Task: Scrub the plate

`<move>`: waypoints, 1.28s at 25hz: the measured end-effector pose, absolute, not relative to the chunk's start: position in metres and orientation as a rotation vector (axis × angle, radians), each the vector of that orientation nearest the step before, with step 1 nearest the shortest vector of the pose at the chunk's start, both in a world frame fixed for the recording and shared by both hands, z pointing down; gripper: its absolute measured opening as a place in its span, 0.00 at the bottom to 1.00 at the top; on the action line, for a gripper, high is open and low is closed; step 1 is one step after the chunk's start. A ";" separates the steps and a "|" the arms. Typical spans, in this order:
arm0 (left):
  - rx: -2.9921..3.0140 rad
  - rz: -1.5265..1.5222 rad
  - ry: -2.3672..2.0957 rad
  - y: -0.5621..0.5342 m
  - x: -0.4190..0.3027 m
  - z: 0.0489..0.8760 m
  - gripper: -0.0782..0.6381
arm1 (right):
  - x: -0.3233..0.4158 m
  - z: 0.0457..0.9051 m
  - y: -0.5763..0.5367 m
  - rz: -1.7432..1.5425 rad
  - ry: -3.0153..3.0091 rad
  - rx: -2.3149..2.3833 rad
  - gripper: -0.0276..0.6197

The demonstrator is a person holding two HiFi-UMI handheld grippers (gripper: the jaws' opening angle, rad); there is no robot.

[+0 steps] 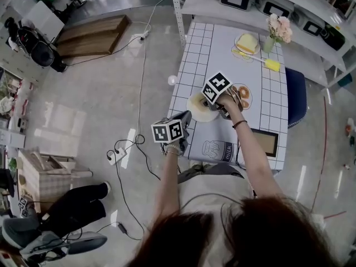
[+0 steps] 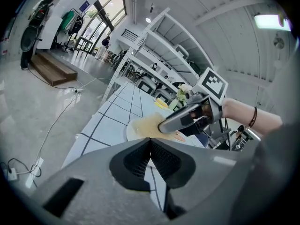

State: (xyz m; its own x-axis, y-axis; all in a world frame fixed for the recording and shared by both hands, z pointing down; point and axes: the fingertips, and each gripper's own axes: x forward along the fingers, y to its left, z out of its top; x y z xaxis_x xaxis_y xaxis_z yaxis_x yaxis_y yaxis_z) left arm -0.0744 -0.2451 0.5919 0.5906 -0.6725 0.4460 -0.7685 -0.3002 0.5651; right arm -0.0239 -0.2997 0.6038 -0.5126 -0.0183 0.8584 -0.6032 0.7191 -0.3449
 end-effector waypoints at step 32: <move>2.354 0.087 -1.352 -0.257 -0.070 0.535 0.12 | -0.015 0.518 -0.281 0.421 -2.783 0.722 0.17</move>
